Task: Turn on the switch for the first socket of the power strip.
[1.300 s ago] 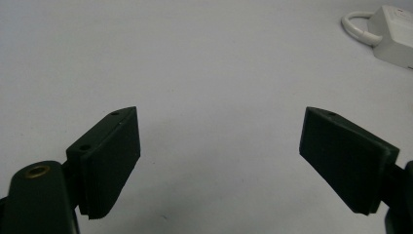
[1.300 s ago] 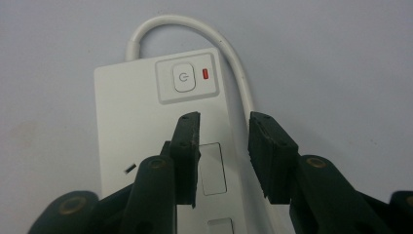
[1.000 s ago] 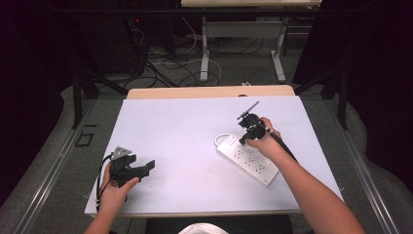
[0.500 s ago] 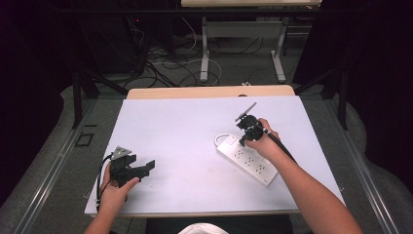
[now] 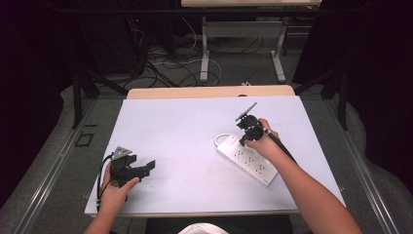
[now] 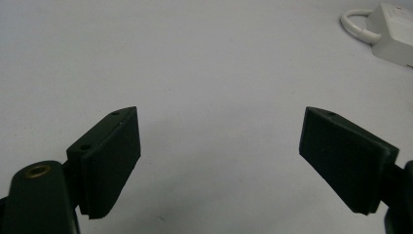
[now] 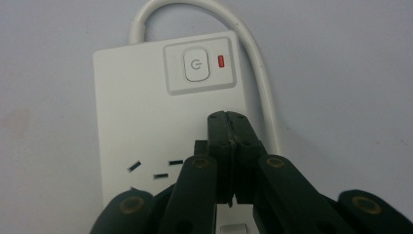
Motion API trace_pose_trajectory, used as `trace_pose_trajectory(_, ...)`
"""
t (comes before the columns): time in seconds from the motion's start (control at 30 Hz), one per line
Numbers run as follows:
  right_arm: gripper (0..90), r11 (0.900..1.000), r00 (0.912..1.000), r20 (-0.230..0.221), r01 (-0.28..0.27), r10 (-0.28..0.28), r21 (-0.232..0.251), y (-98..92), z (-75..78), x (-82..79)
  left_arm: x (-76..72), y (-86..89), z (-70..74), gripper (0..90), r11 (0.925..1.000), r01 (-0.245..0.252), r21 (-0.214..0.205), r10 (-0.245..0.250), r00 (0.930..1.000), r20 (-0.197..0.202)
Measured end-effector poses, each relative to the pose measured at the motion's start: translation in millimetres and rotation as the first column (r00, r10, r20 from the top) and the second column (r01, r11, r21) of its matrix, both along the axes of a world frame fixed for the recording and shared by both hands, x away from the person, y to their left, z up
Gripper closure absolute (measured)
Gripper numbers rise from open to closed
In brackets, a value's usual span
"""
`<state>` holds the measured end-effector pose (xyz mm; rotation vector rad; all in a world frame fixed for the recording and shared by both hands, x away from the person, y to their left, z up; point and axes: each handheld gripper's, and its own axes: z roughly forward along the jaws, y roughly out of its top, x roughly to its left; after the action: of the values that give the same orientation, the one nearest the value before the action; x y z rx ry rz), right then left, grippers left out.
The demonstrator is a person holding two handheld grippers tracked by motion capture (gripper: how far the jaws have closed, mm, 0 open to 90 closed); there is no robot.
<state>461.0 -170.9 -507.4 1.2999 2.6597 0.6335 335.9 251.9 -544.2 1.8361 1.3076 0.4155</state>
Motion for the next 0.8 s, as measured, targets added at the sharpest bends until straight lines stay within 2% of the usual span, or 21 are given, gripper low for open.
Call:
trace_pose_trajectory(0.03,90.0,0.9997,1.0000,0.002,0.001,-0.001,0.023,0.5,-0.8,-0.7,0.0,-0.1,0.0,15.0,1.0000,0.000,0.000,0.000,1.0000,0.000)
trace_pose_trajectory(0.07,90.0,0.9999,0.9997,-0.023,-0.002,0.002,-0.010,0.4,2.2,-0.9,0.1,-0.4,-0.1,15.0,1.0000,-0.003,-0.003,0.003,1.0000,0.000)
trace_pose_trajectory(0.1,90.0,0.9999,0.9997,-0.023,-0.002,0.002,-0.010,0.4,2.2,-0.9,0.2,-0.5,-0.2,15.0,1.0000,-0.002,-0.003,0.002,1.0000,-0.001)
trace_pose_trajectory(0.17,90.0,0.9997,1.0000,0.004,0.003,-0.003,0.025,0.7,-1.4,-0.9,0.3,-0.7,-0.2,15.0,1.0000,-0.002,-0.001,0.002,1.0000,-0.003)
trace_pose_trajectory(0.3,90.0,1.0000,1.0000,-0.006,-0.006,0.006,-0.002,0.7,-1.4,-0.8,0.4,-1.0,-0.2,15.0,1.0000,0.000,-0.002,0.000,1.0000,-0.002)
trace_pose_trajectory(0.37,90.0,0.9999,0.9998,0.008,-0.015,0.015,0.000,1.0,-2.3,-0.6,0.3,-0.8,-0.1,15.0,1.0000,-0.001,-0.002,0.001,1.0000,-0.002)
trace_pose_trajectory(0.4,90.0,0.9997,0.9994,0.029,-0.020,0.020,0.013,2.6,-4.3,-0.5,0.2,-0.8,-0.2,15.0,1.0000,-0.001,-0.005,0.001,1.0000,-0.001)
trace_pose_trajectory(0.43,90.0,0.9998,0.9998,0.013,-0.014,0.014,-0.011,5.3,-2.4,-1.9,0.2,-0.5,-0.2,15.0,1.0000,-0.001,-0.003,0.001,1.0000,-0.001)
trace_pose_trajectory(0.47,90.0,0.9998,0.9998,0.013,-0.014,0.014,-0.011,5.3,-2.4,-1.9,0.2,-0.3,-0.1,15.0,1.0000,0.000,-0.002,0.000,1.0000,-0.003)
trace_pose_trajectory(0.5,90.0,0.9998,0.9993,0.032,-0.016,0.016,-0.011,6.2,-3.4,-2.8,0.2,-0.4,-0.3,15.0,1.0000,-0.002,-0.004,0.002,1.0000,-0.001)
trace_pose_trajectory(0.53,90.0,0.9995,0.9993,0.028,-0.026,0.026,-0.020,5.7,-2.7,-2.4,0.2,-0.4,-0.3,15.0,1.0000,-0.002,-0.004,0.002,1.0000,-0.001)
trace_pose_trajectory(0.6,90.0,0.9999,0.9997,0.024,-0.010,0.010,-0.004,5.7,-3.3,-2.9,0.2,-0.3,-0.2,15.0,1.0000,-0.001,-0.004,0.001,1.0000,0.000)
trace_pose_trajectory(0.67,90.0,0.9997,0.9986,0.050,-0.018,0.017,0.019,5.2,-5.7,-1.9,0.1,0.0,0.0,15.0,1.0000,0.001,-0.001,-0.001,1.0000,-0.001)
trace_pose_trajectory(0.8,89.0,0.9999,0.9995,0.031,-0.010,0.010,0.005,4.5,-4.0,-2.4,0.2,-0.5,-0.2,15.0,1.0000,-0.001,-0.003,0.001,1.0000,-0.001)
